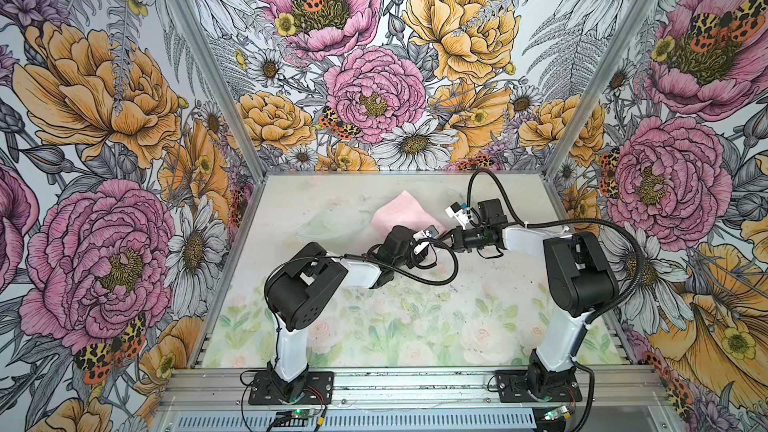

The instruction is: Wrap the gift box in paper

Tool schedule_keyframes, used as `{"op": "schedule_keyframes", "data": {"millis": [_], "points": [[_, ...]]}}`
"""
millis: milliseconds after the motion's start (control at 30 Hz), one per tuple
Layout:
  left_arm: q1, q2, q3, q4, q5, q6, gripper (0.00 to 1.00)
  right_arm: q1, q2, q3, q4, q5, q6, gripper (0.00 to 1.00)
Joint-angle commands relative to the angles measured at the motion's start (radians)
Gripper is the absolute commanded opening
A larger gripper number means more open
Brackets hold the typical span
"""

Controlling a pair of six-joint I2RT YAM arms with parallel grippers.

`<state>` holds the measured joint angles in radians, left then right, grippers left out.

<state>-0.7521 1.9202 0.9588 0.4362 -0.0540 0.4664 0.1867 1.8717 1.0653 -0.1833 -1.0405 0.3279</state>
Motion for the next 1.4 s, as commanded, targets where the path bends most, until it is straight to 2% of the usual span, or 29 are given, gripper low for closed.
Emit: {"op": "schedule_keyframes", "data": {"millis": [0, 867, 1367], "points": [[0.003, 0.077, -0.046, -0.174, 0.066, -0.04, 0.49, 0.008, 0.016, 0.03, 0.039, 0.014, 0.0, 0.0], [0.003, 0.078, -0.045, -0.175, 0.066, -0.04, 0.49, 0.022, 0.067, 0.041, 0.099, 0.018, 0.083, 0.0], [0.003, 0.078, -0.046, -0.172, 0.066, -0.04, 0.49, 0.025, 0.081, 0.032, 0.145, 0.026, 0.145, 0.12]]}}
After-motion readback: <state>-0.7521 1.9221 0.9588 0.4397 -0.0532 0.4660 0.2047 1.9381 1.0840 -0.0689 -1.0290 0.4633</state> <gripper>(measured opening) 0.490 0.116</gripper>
